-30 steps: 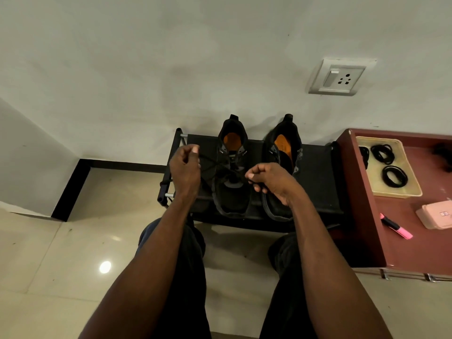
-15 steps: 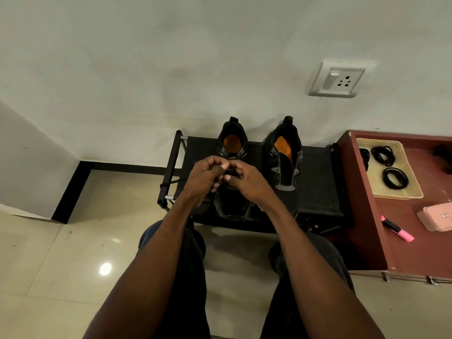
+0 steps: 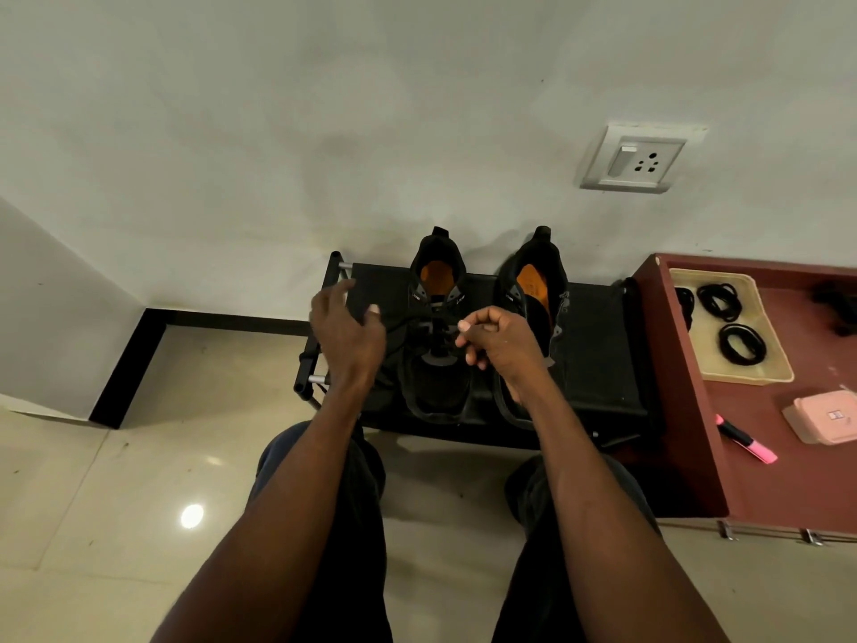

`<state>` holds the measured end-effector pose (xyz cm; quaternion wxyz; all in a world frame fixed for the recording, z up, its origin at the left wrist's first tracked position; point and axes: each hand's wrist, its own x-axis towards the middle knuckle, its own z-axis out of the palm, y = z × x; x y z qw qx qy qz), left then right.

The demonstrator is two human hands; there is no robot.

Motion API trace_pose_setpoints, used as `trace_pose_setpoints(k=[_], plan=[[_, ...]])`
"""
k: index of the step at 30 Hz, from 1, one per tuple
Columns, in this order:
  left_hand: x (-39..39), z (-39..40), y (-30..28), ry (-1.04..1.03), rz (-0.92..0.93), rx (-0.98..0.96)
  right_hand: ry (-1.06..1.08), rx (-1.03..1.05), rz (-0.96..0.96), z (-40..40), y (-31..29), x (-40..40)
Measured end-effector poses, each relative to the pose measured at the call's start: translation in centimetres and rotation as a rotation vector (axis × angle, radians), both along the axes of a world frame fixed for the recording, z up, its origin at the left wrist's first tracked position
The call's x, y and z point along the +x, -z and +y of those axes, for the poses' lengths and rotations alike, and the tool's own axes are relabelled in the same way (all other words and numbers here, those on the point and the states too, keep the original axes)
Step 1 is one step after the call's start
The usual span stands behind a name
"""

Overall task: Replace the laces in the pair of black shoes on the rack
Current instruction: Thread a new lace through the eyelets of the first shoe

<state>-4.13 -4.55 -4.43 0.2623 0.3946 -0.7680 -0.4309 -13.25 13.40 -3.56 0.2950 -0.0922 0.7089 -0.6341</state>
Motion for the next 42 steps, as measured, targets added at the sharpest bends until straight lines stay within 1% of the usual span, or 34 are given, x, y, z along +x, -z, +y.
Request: trace_pose_setpoints(k=[1, 3, 4, 6, 8, 10, 13, 15, 17, 22, 24, 26, 29, 33, 37, 39, 42], plan=[[-0.2, 0.5, 0.1, 0.171, 0.012, 0.034, -0.005, 0.003, 0.019, -0.3, 0.0, 0.3], [-0.4, 1.7, 0.2, 0.476, 0.028, 0.179, -0.026, 0.005, 0.067, -0.8, 0.0, 0.8], [-0.5, 2.3, 0.1, 0.575, 0.028, 0.227, -0.041, 0.019, 0.089, -1.0, 0.1, 0.9], [-0.7, 2.6, 0.5, 0.653, 0.054, 0.257, -0.075, 0.042, 0.099, -1.2, 0.1, 0.8], [-0.9, 2.2, 0.9, 0.631, 0.057, 0.249, -0.077, 0.008, 0.043, -1.2, 0.1, 0.6], [-1.0, 2.1, 1.2, 0.570, 0.021, 0.209, -0.010, -0.033, 0.005, -1.2, 0.2, 0.7], [-1.1, 2.4, 1.2, 0.532, -0.010, 0.156, 0.069, 0.015, 0.081, -1.4, 0.8, 0.9], [-1.0, 2.4, 1.0, 0.588, 0.009, 0.196, 0.101, 0.019, 0.097, -1.4, 1.1, 0.7], [-1.0, 2.3, 1.0, 0.646, 0.023, 0.229, 0.108, -0.021, 0.065, -1.5, 1.1, 0.6], [-1.1, 2.1, 1.1, 0.544, 0.035, 0.135, 0.080, 0.017, 0.059, -2.0, 1.3, 0.7], [-1.5, 2.2, 1.3, 0.524, 0.061, 0.057, 0.081, 0.038, 0.038, -2.3, 1.5, 0.6], [-2.1, 2.0, 2.0, 0.468, 0.063, -0.086, 0.135, 0.097, 0.000, -2.6, 2.0, 0.3], [-3.4, 1.2, 3.3, 0.382, -0.016, -0.315, 0.178, 0.217, 0.000, -2.6, 2.9, 0.0], [-4.4, 0.9, 4.2, 0.433, -0.074, -0.507, 0.106, 0.338, 0.046, -2.4, 3.6, 0.0], [-4.4, 1.2, 4.3, 0.497, -0.084, -0.617, 0.067, 0.410, 0.116, -2.3, 3.8, -0.2], [-4.5, 1.3, 4.6, 0.489, -0.086, -0.623, 0.055, 0.425, 0.133, -2.3, 4.0, -0.3], [-4.8, 1.8, 4.6, 0.408, -0.083, -0.423, 0.044, 0.460, 0.146, -2.3, 4.5, -0.3]])
